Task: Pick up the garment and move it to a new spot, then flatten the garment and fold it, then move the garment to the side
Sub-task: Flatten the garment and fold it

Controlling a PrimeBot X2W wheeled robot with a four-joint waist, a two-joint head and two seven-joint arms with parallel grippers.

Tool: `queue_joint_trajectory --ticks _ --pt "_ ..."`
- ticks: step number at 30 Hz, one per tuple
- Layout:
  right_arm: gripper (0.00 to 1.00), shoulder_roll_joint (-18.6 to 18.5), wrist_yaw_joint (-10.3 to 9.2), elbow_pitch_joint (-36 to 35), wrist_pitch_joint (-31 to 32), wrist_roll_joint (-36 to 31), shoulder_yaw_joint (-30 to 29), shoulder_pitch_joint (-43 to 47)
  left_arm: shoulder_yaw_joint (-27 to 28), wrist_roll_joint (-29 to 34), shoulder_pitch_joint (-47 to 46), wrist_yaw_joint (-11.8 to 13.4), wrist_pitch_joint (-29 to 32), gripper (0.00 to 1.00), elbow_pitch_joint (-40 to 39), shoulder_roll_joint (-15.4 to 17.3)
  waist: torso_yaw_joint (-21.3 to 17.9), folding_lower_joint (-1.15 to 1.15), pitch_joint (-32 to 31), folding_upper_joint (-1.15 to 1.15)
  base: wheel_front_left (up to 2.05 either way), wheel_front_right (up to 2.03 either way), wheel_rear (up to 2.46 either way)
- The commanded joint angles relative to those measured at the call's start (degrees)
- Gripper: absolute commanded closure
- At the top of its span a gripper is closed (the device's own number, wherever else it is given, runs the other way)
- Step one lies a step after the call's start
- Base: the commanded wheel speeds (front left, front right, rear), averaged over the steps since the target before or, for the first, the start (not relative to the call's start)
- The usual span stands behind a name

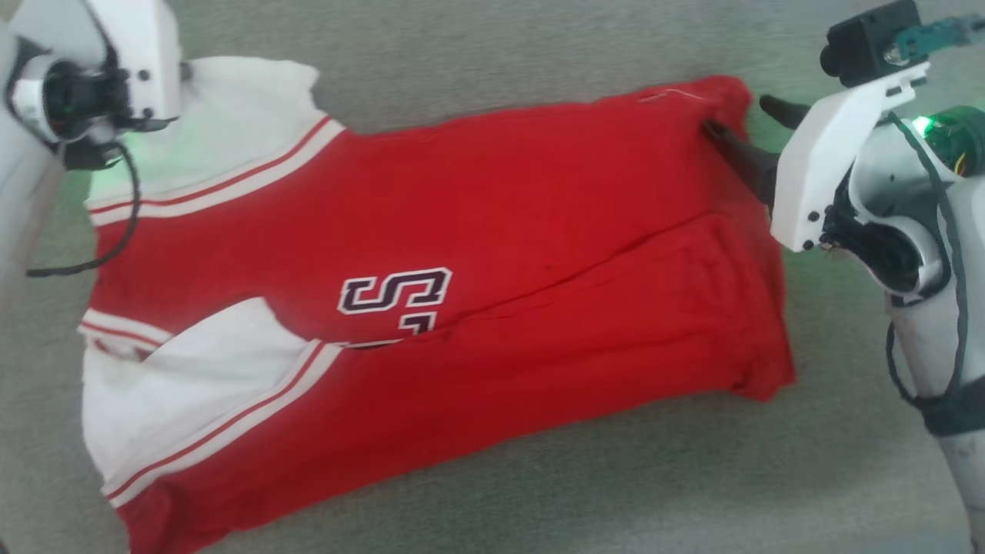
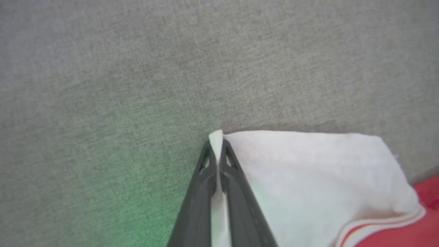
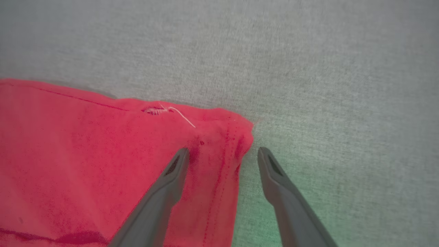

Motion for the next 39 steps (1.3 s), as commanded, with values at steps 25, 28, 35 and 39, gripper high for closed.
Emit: queue_joint_trajectory --ticks 25,28,35,39 --pt "1.00 -6.56 0.00 6.34 11.72 2.82 3.28 -3.95 -1.37 0.72 -4.00 -4.10 -2.03 1.00 6.39 -7.19 9.00 0.00 -4.91 0.00 0.00 0.00 0.00" --pt "1.00 -8.00 0.00 3.45 12.42 3.28 2.02 -1.53 -2.31 1.35 -3.59 -3.90 -1.06 1.00 3.87 -6.34 9.83 0.00 -6.32 0.00 0.00 0.00 0.00" --pt "1.00 -9.55 0.00 -5.93 15.75 2.62 -4.71 7.24 -3.93 1.95 1.55 0.00 1.95 1.00 -10.50 -1.97 12.35 0.00 -10.08 0.00 0.00 0.00 0.00" --pt "1.00 -9.21 0.00 -11.20 18.39 1.97 -8.39 12.35 -3.91 0.82 6.41 4.43 4.15 1.00 -21.78 2.32 13.18 0.00 -11.44 0.00 0.00 0.00 0.00"
